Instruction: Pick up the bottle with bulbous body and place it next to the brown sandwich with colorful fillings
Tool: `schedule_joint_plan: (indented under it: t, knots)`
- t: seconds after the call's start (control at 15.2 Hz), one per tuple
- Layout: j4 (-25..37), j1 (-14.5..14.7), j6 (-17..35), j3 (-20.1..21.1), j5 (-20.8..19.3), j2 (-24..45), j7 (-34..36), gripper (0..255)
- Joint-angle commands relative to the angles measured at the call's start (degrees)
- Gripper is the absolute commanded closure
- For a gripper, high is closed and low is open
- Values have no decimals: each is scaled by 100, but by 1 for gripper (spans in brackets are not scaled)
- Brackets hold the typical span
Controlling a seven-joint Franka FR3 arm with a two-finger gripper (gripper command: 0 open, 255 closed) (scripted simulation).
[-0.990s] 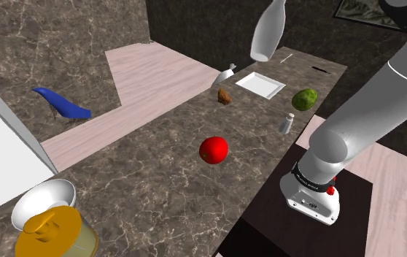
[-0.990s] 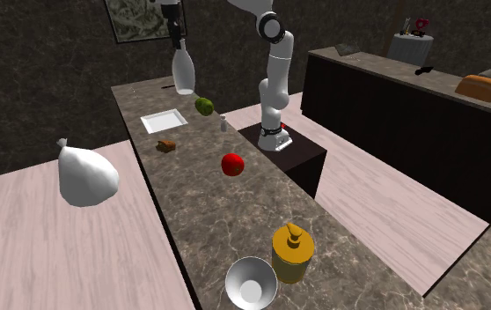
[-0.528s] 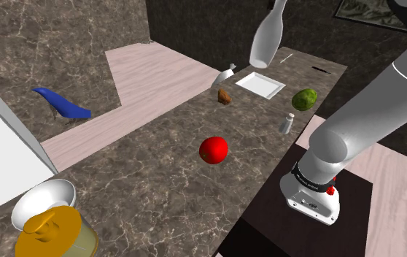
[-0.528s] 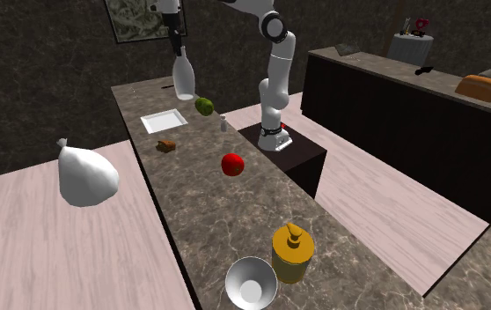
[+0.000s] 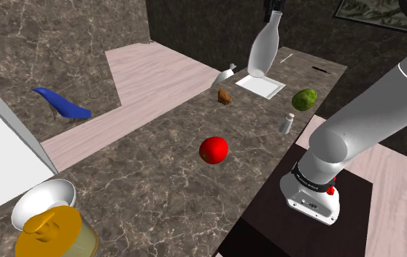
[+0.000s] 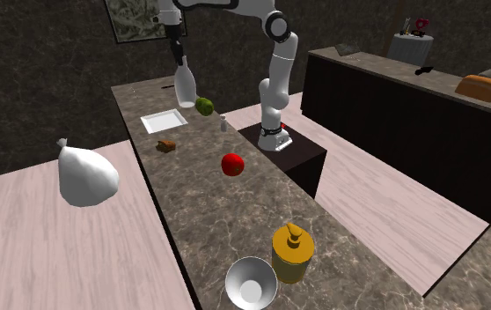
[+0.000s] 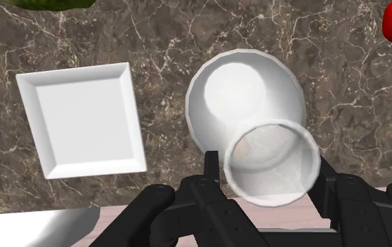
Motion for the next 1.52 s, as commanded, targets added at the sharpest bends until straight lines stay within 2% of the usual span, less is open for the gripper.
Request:
schedule_joint_plan:
  t: [0.0,1.45]
  knots:
    - [-235,-1,168,5,-12,-73,10,255]
    - [-2187,-31,1881,-17,-70,-316,34,255]
